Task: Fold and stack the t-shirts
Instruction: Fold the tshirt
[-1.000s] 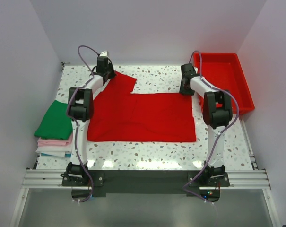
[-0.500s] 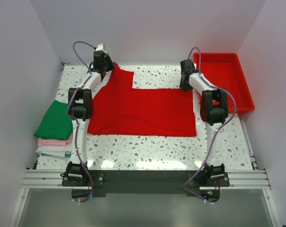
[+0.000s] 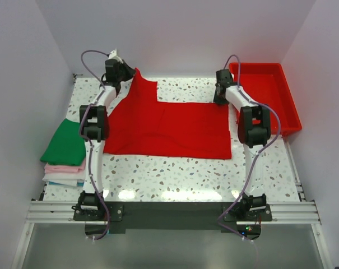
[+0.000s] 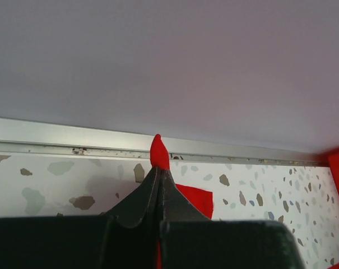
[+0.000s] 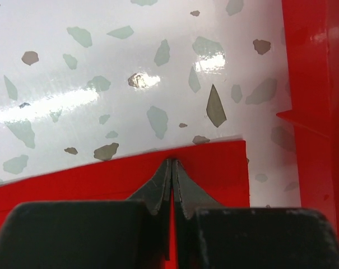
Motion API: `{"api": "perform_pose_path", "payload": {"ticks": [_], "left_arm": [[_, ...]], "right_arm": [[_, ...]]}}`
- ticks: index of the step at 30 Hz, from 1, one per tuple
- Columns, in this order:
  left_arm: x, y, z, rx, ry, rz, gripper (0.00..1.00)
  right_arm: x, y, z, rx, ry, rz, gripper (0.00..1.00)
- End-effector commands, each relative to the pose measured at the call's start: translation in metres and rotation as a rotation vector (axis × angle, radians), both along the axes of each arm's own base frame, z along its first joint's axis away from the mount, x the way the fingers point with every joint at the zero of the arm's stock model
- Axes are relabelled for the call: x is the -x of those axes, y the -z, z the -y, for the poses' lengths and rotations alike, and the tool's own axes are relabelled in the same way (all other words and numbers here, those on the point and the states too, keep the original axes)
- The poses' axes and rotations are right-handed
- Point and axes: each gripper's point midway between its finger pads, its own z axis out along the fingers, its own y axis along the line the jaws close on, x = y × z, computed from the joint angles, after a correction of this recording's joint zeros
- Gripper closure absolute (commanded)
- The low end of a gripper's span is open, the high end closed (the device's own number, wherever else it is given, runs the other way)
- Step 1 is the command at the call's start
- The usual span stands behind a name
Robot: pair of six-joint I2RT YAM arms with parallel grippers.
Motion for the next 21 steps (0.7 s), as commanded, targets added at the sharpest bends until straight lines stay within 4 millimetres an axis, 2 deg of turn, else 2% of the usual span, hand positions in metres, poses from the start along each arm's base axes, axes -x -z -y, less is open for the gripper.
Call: {"api": "perform_pose_path", "payload": {"ticks": [1,2,3,4,5,6,7,8,9,10,12,14,15,16,17,19,21], "left_arm": [[0.0,-0.087,0.002,0.046,0.047,0.194,1.0],[0.005,-0.08,0.002,0.048,0.048,0.181,1.0],[0.009,-0.094,0.001,0.047,0.048,0.2,1.0],[0.012,-0.094,-0.001,0.046,0.05,0.197,1.0],[0.017,-0.084,-0.002,0.044,0.05,0.175,1.0],[0.021,-0.092,-0.002,0.04,0.052,0.184,1.0],[0.024,-0.094,-0.004,0.04,0.051,0.185,1.0],[0.03,-0.084,-0.004,0.043,0.055,0.169,1.0],[0.035,-0.096,-0.005,0.043,0.055,0.186,1.0],[0.04,-0.086,-0.007,0.042,0.05,0.162,1.0],[0.047,-0.096,-0.009,0.039,0.048,0.179,1.0],[0.052,-0.093,-0.011,0.039,0.046,0.166,1.0],[0.054,-0.099,-0.012,0.033,0.046,0.175,1.0],[0.054,-0.097,-0.013,0.032,0.043,0.168,1.0],[0.055,-0.095,-0.012,0.032,0.044,0.159,1.0],[0.053,-0.091,-0.012,0.031,0.051,0.151,1.0],[0.053,-0.082,-0.011,0.032,0.055,0.134,1.0]], "right_arm": [[-0.006,-0.044,0.001,-0.026,0.006,0.104,1.0],[-0.006,-0.046,0.002,-0.027,0.005,0.111,1.0],[-0.002,-0.049,0.002,-0.029,0.008,0.113,1.0],[-0.001,-0.05,0.003,-0.029,0.01,0.116,1.0],[0.001,-0.051,0.003,-0.03,0.009,0.118,1.0],[0.005,-0.049,0.002,-0.03,0.009,0.109,1.0],[0.007,-0.055,0.002,-0.034,0.009,0.121,1.0],[0.008,-0.058,0.003,-0.036,0.009,0.13,1.0],[0.013,-0.054,0.004,-0.037,0.014,0.12,1.0],[0.013,-0.061,0.004,-0.04,0.015,0.139,1.0],[0.018,-0.059,0.004,-0.04,0.018,0.132,1.0],[0.02,-0.064,0.004,-0.045,0.019,0.141,1.0],[0.023,-0.061,0.003,-0.049,0.018,0.132,1.0],[0.023,-0.06,0.003,-0.051,0.017,0.132,0.96],[0.022,-0.056,0.003,-0.05,0.02,0.128,0.87],[0.02,-0.053,0.004,-0.042,0.029,0.119,0.58],[0.015,-0.049,0.009,-0.02,0.045,0.121,0.52]]}}
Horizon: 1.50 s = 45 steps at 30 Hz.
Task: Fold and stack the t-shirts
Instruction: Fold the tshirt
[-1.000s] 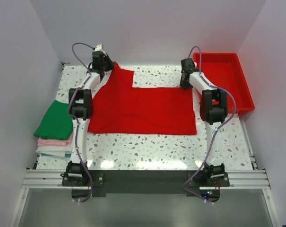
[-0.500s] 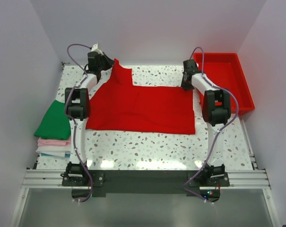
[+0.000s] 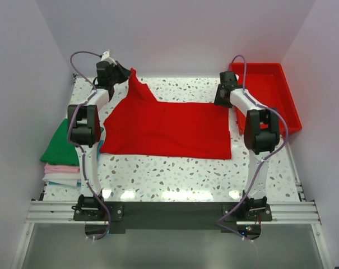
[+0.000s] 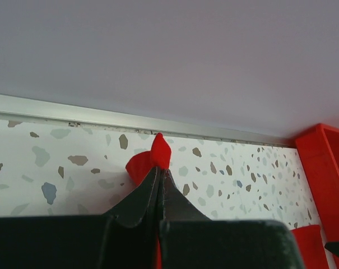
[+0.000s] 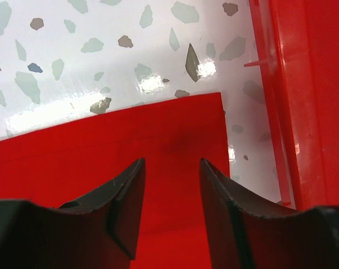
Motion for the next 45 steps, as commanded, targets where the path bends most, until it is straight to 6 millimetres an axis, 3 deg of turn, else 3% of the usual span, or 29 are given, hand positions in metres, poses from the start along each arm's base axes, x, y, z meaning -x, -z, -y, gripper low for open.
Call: {"api": "perform_pose_path", "payload": {"ticks": [1,9,13,25,31,32,40,45], "left_arm": [[-0.001,-0.033,-0.001,0.003,0.02,0.082,1.0],[-0.003,-0.018,0.0,0.004,0.027,0.073,1.0],[-0.004,-0.015,0.0,0.014,0.03,0.076,1.0],[-0.002,-0.007,0.002,0.024,0.037,0.073,1.0],[-0.001,-0.005,0.001,0.035,0.04,0.067,1.0],[-0.001,-0.005,0.001,0.037,0.04,0.067,1.0],[0.0,-0.009,0.002,0.037,0.049,0.075,1.0],[0.002,-0.017,0.003,0.037,0.054,0.092,1.0]], "right_arm": [[-0.019,-0.019,0.006,0.012,0.032,0.077,0.51],[-0.036,-0.014,0.019,0.068,0.121,0.117,0.5],[-0.037,0.001,0.021,0.083,0.144,0.099,0.5],[-0.037,0.02,0.019,0.087,0.163,0.038,0.52],[-0.035,0.03,0.007,0.027,0.133,-0.003,0.68],[-0.034,0.031,0.007,0.023,0.135,-0.008,0.75],[-0.037,0.023,0.005,0.007,0.131,0.018,1.0],[-0.04,0.005,0.006,0.004,0.131,0.071,1.0]]}}
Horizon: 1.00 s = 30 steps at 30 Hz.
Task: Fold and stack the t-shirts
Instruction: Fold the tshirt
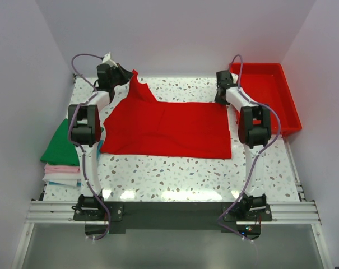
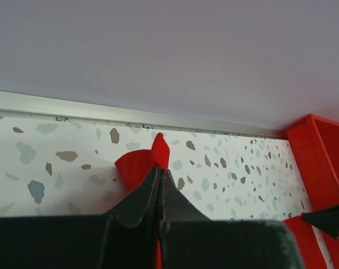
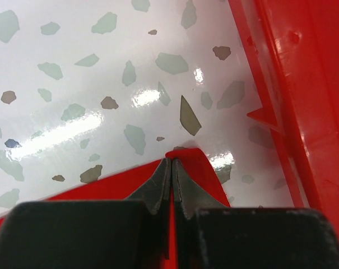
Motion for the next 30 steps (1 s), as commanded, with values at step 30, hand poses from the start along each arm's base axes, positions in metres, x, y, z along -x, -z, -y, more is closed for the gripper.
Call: {"api": "perform_pose_path", "payload": {"ticks": [30], "left_arm": [[0.065,-0.081,-0.049,0.117,-0.057,0.191,1.0]], "right_arm": [[0.037,-0.084,0.0,-0.042,-0.015,0.184,1.0]]}}
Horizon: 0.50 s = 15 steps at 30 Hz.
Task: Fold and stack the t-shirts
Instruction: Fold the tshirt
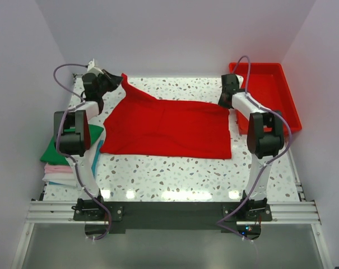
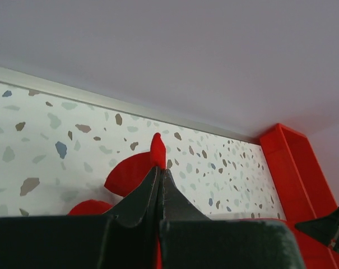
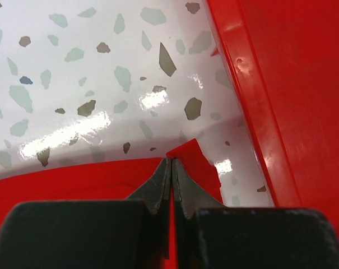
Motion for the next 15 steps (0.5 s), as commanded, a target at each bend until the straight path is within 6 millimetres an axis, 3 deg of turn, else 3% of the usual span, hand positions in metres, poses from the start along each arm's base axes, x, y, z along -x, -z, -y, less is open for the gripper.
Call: {"api": "perform_pose_path", "payload": {"ticks": [1,2,4,5,7,9,10,12,13,15], "left_arm": [[0.015,-0.058,-0.009,0.032,-0.022,0.149,1.0],[0.021,-0.049,-0.011,0.047,-0.031,0.124,1.0],[0.03,-0.058,-0.011,0.065,-0.04,0.145,1.0],[0.036,-0.049,-0.012,0.071,-0.049,0.123,1.0],[0.045,-0.058,-0.014,0.082,-0.074,0.136,1.0],[0.055,-0.048,-0.017,0.087,-0.103,0.108,1.0],[0.061,-0.056,-0.018,0.091,-0.11,0.121,1.0],[0.07,-0.045,-0.02,0.092,-0.134,0.09,1.0],[0.076,-0.053,-0.021,0.095,-0.142,0.1,1.0],[0.086,-0.048,-0.025,0.092,-0.177,0.071,1.0]], "right_arm": [[-0.005,-0.043,-0.002,-0.024,0.012,0.122,1.0],[0.0,-0.039,0.0,-0.025,0.017,0.111,1.0],[0.006,-0.04,0.0,-0.03,0.014,0.109,1.0],[0.008,-0.042,-0.001,-0.033,0.014,0.112,1.0],[0.017,-0.043,-0.001,-0.041,0.012,0.108,1.0],[0.023,-0.05,-0.001,-0.047,0.01,0.12,1.0],[0.028,-0.046,-0.001,-0.046,0.01,0.11,1.0],[0.034,-0.047,0.0,-0.055,0.014,0.114,1.0],[0.039,-0.047,-0.001,-0.061,0.015,0.112,1.0],[0.045,-0.048,-0.002,-0.074,0.013,0.115,1.0]]}}
